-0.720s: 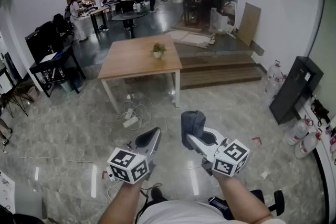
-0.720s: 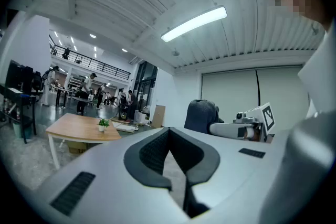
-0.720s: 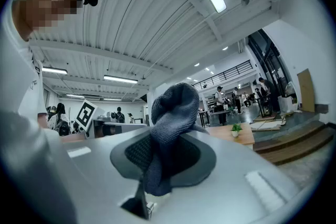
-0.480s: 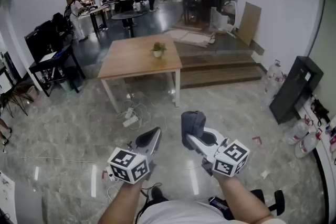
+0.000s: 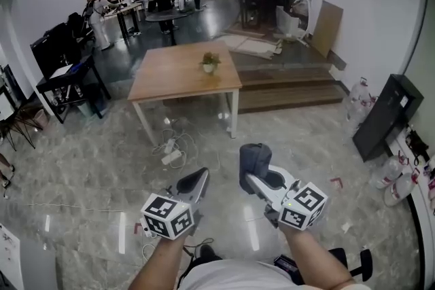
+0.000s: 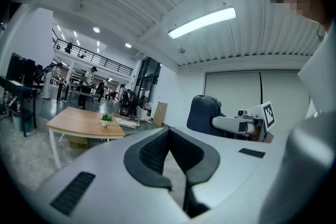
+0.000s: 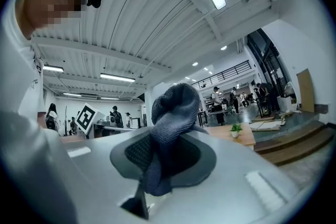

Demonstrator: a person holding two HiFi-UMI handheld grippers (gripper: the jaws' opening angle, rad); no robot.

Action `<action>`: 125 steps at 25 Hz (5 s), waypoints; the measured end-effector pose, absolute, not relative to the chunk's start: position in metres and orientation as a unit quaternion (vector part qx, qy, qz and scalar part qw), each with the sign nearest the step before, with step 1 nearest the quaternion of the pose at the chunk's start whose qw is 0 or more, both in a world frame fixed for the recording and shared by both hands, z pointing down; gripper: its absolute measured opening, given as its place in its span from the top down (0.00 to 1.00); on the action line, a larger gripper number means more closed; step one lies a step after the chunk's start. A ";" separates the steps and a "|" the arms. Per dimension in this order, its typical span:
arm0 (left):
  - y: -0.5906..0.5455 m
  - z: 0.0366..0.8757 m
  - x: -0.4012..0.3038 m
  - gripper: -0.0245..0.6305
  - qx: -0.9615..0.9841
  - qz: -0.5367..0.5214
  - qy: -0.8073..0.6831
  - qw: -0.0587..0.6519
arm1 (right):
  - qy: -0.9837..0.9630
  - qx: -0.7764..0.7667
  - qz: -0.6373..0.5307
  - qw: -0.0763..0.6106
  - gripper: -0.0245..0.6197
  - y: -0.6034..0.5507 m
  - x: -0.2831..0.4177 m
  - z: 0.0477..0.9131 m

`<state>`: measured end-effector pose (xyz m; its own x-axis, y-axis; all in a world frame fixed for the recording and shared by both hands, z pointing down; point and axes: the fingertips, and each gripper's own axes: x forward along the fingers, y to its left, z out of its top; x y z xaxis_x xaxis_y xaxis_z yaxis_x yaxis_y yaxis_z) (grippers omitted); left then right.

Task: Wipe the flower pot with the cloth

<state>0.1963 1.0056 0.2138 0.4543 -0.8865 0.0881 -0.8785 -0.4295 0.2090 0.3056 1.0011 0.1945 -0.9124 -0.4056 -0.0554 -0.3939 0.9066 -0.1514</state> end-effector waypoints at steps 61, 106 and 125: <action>-0.070 0.411 -0.120 0.95 0.791 0.096 -0.547 0.257 | 0.948 -0.273 -0.163 -0.008 0.86 -0.042 0.086 0.315; -0.313 0.708 -0.237 0.94 0.685 0.170 -0.437 0.557 | 0.873 -0.343 -0.332 -0.098 0.86 -0.311 -0.037 0.541; -0.275 0.734 -0.236 0.93 0.621 0.112 -0.448 0.633 | 0.881 -0.216 -0.403 -0.122 0.86 -0.284 -0.154 0.636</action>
<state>-0.2355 -0.2752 0.7340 0.5726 -0.4151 0.7069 -0.6991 0.2030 0.6855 -0.1544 -0.2844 0.6361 -0.8765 -0.2823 0.3899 -0.4797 0.5808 -0.6577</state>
